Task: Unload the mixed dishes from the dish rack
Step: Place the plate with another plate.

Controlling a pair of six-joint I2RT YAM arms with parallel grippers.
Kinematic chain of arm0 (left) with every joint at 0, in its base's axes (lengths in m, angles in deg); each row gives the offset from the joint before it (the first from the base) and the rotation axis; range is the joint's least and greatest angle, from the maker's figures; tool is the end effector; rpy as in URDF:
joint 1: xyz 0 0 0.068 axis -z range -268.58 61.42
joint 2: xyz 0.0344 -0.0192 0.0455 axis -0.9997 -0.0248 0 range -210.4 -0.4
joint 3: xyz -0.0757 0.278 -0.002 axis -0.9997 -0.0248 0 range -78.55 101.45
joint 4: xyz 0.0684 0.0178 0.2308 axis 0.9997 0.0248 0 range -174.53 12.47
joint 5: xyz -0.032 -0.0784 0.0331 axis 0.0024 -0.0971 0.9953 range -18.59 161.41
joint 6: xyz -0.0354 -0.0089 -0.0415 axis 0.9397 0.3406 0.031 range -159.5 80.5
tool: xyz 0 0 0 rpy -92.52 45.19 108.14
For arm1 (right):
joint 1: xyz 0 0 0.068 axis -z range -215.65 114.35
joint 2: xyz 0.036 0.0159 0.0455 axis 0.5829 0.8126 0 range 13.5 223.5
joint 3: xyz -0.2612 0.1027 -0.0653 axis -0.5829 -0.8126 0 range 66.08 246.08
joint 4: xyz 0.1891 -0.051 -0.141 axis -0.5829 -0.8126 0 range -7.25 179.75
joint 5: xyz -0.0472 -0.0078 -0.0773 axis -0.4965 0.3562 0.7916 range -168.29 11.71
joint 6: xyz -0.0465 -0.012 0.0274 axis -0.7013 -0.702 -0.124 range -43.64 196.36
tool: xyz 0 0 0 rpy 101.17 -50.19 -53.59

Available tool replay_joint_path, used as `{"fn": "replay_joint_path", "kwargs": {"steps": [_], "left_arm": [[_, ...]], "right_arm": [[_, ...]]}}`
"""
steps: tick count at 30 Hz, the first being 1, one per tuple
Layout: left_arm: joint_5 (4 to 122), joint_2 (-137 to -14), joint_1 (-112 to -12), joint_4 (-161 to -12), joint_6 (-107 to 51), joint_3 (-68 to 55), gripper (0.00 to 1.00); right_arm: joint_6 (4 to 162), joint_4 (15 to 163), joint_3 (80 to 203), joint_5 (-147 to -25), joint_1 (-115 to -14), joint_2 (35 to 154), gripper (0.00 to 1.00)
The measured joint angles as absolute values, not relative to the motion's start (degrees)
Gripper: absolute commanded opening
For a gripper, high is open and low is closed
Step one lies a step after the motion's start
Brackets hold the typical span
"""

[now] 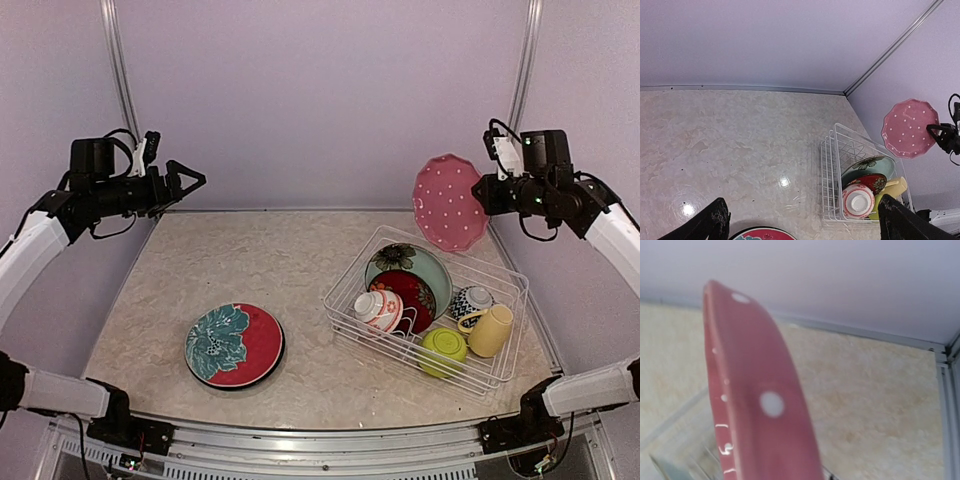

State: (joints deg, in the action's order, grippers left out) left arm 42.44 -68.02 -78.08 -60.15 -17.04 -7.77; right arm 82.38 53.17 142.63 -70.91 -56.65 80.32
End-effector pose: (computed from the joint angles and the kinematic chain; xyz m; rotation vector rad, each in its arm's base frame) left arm 0.2257 -0.0603 0.4057 0.1407 1.9869 -0.8668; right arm 0.2064 0.0741 0.4173 -0.1853 2.0309 0.1647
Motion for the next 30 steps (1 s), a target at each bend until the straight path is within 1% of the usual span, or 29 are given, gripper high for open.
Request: {"fn": "replay_joint_path", "kwargs": {"steps": [4,10,19,30], "left_arm": [[42.46,-67.53,-77.77,-60.15,-17.04,-7.77,0.99],[42.51,-66.66,-77.57,-60.15,-17.06,-7.77,0.99],[43.31,-65.72,-77.55,-60.12,-17.15,-7.77,0.99],[43.4,-65.63,-77.55,-60.08,-17.24,-7.77,0.99]], "right_arm": [[88.0,56.39,143.4,-72.4,-56.65,81.57,0.0],[95.01,62.09,145.89,-78.17,-57.91,87.41,0.0],[101.39,68.61,147.77,-82.63,-70.83,99.41,0.0],[107.75,76.76,153.76,-90.13,-84.08,119.99,0.0]]}}
